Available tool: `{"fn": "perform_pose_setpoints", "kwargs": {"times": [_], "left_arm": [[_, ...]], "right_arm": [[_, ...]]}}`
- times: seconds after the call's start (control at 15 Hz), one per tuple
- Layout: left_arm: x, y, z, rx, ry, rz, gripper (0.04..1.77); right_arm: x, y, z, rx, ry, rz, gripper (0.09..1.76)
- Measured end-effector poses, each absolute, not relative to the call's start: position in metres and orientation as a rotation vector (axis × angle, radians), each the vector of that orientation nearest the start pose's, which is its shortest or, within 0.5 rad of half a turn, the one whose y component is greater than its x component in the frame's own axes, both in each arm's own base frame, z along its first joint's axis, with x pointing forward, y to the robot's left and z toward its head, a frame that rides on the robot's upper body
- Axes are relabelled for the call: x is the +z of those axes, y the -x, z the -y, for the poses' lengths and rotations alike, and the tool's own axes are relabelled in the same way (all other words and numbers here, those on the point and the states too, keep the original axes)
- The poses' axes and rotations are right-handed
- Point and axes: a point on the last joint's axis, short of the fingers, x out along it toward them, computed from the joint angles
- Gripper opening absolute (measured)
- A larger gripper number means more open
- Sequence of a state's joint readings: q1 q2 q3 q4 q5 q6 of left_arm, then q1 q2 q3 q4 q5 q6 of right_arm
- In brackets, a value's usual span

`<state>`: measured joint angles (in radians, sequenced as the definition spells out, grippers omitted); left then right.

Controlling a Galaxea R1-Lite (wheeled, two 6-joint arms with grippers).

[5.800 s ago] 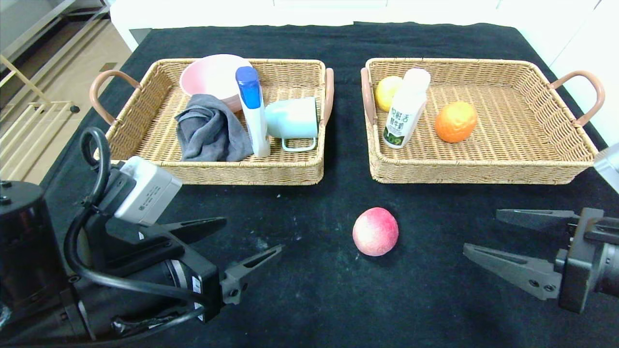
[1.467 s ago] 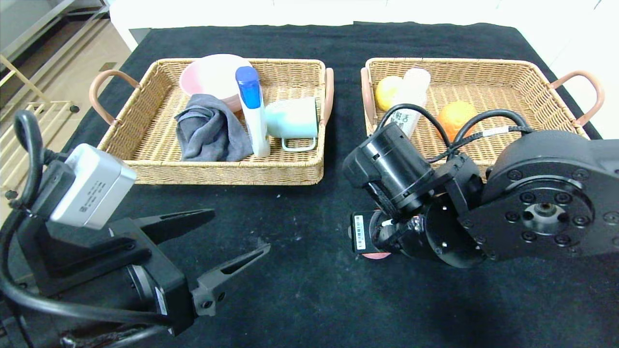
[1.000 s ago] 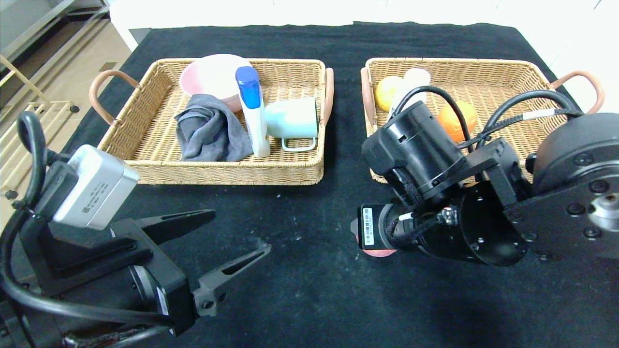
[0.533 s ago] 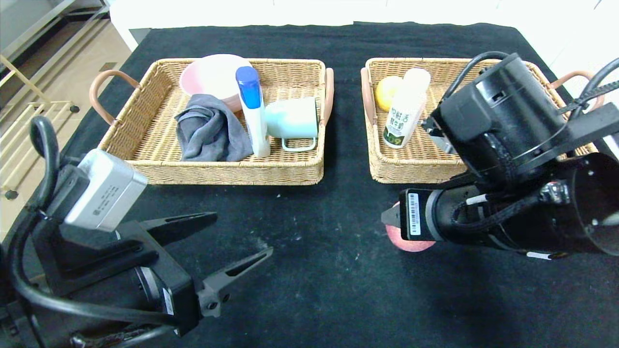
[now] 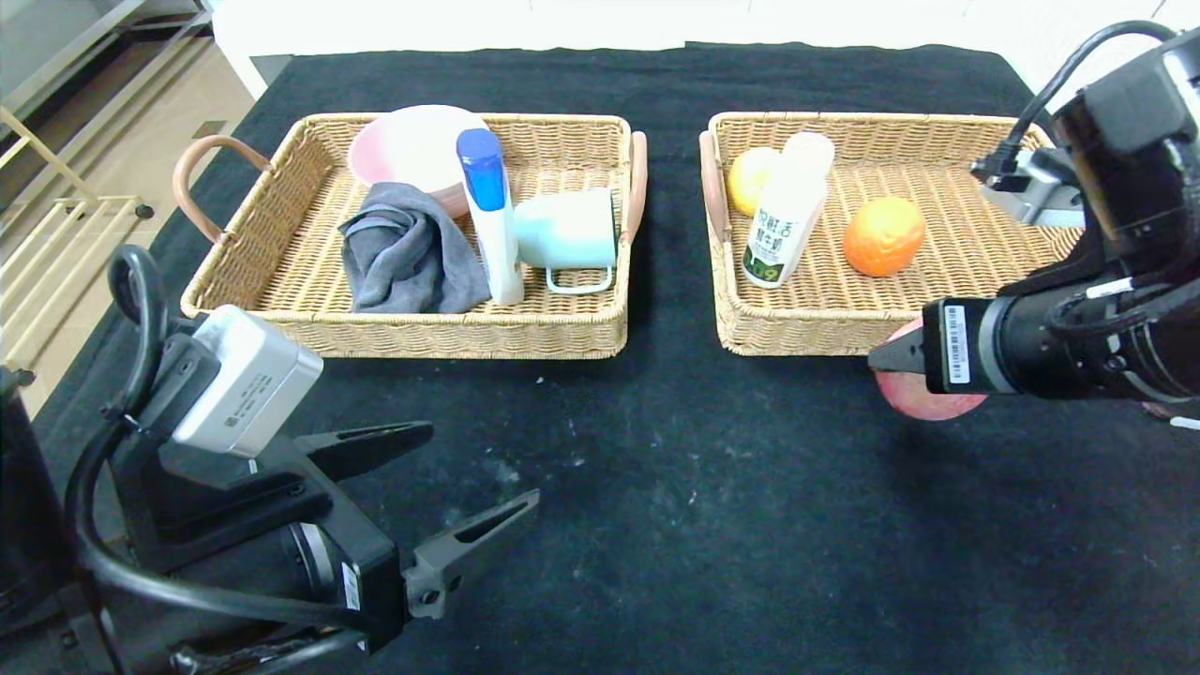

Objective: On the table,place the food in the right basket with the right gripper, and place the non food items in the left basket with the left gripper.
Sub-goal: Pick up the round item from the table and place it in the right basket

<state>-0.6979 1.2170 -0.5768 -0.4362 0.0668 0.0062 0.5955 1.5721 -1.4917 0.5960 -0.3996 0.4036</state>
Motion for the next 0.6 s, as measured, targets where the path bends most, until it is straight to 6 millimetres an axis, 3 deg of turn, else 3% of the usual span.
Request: {"fn": "perform_pose_setpoints", "kwargs": {"times": [0.6], "left_arm": [[0.216, -0.14, 0.116, -0.626, -0.086, -0.195, 1.72]], "right_arm": [[0.319, -0.252, -0.083, -0.079, 0.006, -0.456, 1.14]]}}
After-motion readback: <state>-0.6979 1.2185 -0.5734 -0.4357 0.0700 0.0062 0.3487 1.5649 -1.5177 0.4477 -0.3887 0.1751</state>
